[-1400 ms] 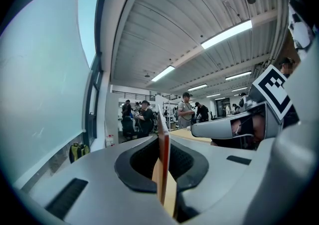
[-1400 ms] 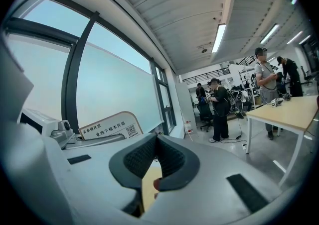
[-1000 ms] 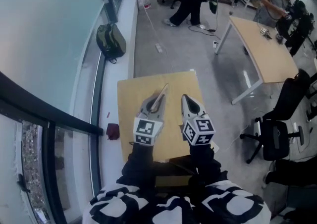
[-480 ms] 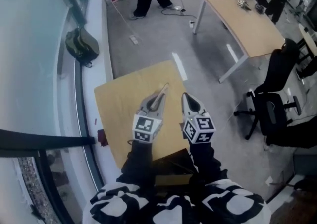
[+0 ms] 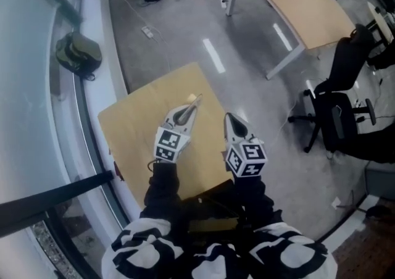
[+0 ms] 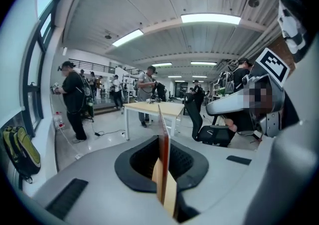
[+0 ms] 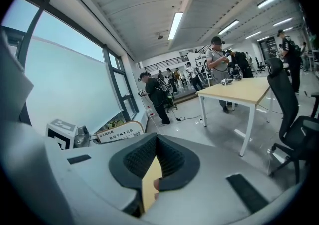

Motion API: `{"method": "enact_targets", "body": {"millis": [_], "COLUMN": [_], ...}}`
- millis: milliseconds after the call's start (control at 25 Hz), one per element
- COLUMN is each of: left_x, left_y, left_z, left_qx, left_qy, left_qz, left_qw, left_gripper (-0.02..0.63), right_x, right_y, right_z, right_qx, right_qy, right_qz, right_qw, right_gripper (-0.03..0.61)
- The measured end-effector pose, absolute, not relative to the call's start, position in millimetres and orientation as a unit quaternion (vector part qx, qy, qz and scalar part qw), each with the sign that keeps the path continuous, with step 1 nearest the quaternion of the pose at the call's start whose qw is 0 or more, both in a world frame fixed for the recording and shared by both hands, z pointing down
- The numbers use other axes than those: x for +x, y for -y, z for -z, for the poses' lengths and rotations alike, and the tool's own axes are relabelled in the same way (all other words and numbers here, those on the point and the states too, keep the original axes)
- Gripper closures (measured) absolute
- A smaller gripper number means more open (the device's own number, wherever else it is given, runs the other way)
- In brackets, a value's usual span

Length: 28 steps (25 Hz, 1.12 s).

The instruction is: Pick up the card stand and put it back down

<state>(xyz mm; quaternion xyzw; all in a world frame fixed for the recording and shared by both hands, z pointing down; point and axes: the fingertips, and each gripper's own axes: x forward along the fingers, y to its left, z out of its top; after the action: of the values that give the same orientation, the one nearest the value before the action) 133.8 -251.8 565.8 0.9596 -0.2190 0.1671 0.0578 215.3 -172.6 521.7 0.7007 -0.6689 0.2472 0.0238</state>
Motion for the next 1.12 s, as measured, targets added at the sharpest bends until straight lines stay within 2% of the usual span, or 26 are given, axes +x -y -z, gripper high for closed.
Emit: {"method": "enact_targets", "body": {"millis": [160,600,1120], "left_x": [140.3,172.4,198.4], "left_y": [283.9,351.6,350.6], "left_z": [-595.8,-646.9,-706.3], "left_qx": [0.962,0.973,0.971], "left_qy": [0.187,0.097,0.024], "left_qz": [-0.188,-0.191,-0.183], "left_qw": [0.060,0.089,0.151], "left_gripper": [0.591,0.591,0.591], "right_x": [223.3,245.6,234.3], "right_y": [190.2,250.7,275.6], "right_z": [-537.7,-572.3,-611.0], "right_qx": [0.702,0.680,0.643], "right_qy": [0.669,0.680,0.703], "right_qz": [-0.239,-0.266,-0.290], "right_qw": [0.058,0.060,0.093], "right_gripper": [0.557,0.557,0.557]}}
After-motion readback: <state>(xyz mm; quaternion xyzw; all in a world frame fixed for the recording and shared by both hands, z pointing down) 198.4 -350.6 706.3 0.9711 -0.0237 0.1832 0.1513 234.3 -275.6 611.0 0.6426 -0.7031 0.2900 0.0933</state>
